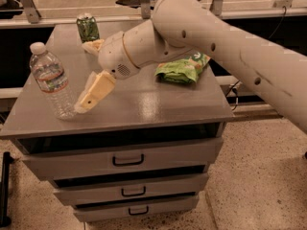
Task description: Move water bottle near green can
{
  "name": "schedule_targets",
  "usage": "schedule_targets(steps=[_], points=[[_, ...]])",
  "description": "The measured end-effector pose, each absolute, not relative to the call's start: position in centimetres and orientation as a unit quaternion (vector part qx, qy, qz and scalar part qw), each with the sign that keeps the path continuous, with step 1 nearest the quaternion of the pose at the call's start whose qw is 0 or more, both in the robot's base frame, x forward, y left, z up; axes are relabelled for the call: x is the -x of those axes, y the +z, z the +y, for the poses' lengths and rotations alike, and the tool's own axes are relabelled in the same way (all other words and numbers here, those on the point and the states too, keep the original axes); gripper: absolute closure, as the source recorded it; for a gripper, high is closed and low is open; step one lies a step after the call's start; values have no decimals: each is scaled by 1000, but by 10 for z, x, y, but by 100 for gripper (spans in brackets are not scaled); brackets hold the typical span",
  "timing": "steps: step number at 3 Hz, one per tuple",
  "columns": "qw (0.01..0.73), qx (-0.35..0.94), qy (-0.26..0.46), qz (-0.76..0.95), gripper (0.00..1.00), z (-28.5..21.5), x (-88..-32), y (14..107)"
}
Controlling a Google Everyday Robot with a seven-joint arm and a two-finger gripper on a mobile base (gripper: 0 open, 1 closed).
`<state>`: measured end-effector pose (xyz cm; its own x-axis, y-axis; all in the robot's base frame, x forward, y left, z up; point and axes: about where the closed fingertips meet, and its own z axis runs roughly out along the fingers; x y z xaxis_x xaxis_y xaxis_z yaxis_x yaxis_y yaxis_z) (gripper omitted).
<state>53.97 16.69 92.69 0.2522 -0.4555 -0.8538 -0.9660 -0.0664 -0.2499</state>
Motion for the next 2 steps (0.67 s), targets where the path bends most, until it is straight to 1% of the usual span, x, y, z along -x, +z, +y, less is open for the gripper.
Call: schedule_targets(steps=[2], points=[[440,609,399,526,0,220,-544,902]])
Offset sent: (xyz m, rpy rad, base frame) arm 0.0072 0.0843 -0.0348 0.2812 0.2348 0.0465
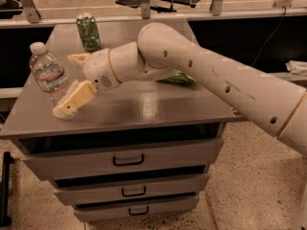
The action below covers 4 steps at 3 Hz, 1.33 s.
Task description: Move water bottle near green can
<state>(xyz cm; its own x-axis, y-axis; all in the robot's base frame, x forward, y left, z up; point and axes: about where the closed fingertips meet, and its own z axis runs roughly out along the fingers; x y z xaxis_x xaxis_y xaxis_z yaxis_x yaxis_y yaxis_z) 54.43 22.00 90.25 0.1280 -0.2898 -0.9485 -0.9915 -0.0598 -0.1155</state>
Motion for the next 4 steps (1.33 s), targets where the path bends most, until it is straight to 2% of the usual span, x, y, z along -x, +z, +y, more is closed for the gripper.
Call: schedule_targets(steps=[1,2,3,4], points=[[431,591,448,515,23,253,-538,901],[428,579,467,514,46,262,-536,901],[445,565,465,517,68,250,-541,914],[487,550,432,523,92,213,-559,938]])
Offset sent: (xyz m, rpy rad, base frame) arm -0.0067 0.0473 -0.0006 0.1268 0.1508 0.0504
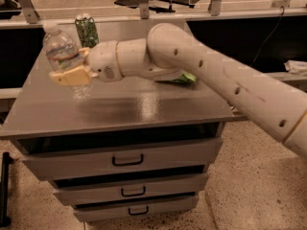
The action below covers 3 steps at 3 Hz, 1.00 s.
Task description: Move water bottle near green can
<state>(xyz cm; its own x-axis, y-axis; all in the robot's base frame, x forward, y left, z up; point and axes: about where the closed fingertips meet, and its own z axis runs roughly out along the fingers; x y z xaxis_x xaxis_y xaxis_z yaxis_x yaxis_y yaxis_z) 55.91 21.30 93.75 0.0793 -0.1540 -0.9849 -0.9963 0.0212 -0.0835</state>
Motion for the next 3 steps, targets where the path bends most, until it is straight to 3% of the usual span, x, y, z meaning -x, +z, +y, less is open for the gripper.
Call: schedule_targets(steps=[1,3], points=[[488,550,431,523,100,211,-559,938],[514,553,411,512,100,203,-580,947]])
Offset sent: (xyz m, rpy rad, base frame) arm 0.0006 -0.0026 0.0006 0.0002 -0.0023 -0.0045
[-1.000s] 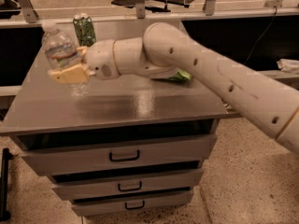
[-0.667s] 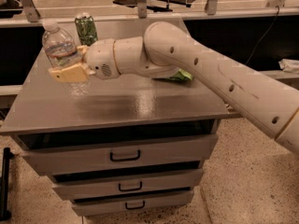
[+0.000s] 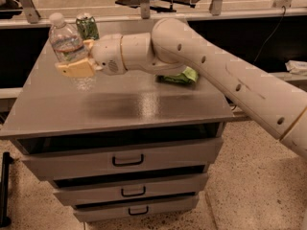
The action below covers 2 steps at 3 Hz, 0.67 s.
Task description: Move water bottle near green can
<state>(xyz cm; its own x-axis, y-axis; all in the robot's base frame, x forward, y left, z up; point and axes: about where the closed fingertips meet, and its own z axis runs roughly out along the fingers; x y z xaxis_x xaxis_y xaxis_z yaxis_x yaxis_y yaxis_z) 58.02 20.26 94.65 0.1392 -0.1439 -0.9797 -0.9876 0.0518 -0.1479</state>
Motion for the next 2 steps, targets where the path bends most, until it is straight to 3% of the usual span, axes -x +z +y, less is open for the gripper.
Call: schedule_targets(steps=[2], points=[[592,545,352,479,100,153,-684,981]])
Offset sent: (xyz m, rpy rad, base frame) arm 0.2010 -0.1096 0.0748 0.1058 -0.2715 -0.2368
